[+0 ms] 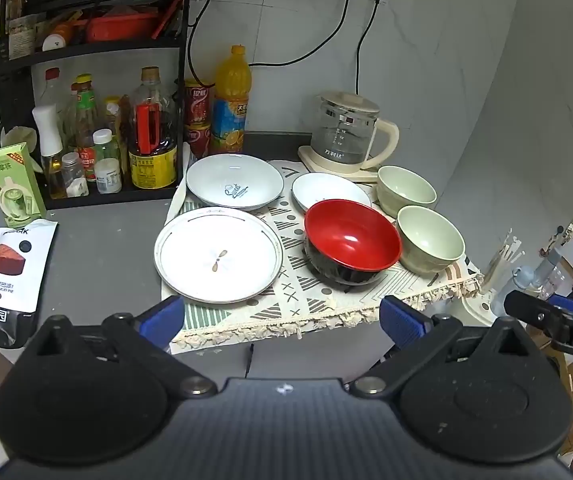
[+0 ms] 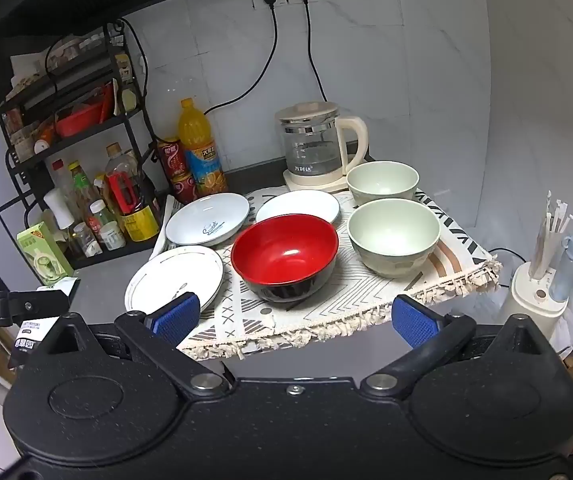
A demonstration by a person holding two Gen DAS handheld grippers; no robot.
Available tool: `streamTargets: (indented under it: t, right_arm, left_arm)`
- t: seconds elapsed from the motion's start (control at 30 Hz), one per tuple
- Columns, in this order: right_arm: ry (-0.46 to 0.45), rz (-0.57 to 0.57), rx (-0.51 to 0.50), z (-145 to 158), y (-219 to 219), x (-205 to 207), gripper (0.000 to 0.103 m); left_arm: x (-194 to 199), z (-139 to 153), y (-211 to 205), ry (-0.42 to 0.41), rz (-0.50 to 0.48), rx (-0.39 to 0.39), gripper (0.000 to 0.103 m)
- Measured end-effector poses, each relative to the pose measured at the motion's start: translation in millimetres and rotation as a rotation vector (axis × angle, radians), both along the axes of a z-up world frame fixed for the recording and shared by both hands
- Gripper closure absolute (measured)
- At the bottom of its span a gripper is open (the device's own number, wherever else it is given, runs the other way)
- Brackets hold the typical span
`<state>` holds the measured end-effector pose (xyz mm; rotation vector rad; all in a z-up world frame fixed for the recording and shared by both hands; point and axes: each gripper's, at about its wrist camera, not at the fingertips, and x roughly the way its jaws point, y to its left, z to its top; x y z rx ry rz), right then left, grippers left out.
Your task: Organize plates and bowls
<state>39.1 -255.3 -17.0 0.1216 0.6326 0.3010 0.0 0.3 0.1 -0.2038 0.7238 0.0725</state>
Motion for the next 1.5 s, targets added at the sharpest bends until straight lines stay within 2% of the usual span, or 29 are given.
streamTargets:
  t: [0.33, 0.47, 0.6, 1.5]
  right_arm:
    - [-0.010, -0.021, -0.046, 7, -2, 0, 0.000]
    - [-0.025, -0.023, -0.048, 6, -5, -4, 0.000]
    - [-0.026, -0.019, -0.038, 5, -6, -6, 0.000]
    - [-0.023, 0.007, -0.021, 4, -8, -10, 0.000]
  left_arm:
    - [-7, 4, -1, -0.023, 0.019, 0.005, 0.001]
    - [-10, 3, -2, -0.022, 0.015, -0.042, 0.001]
    - [-10, 1, -6, -0.010, 0.019, -0.006, 0.001]
    - [-10, -2, -19, -0.018, -0.002, 0.020, 0.001]
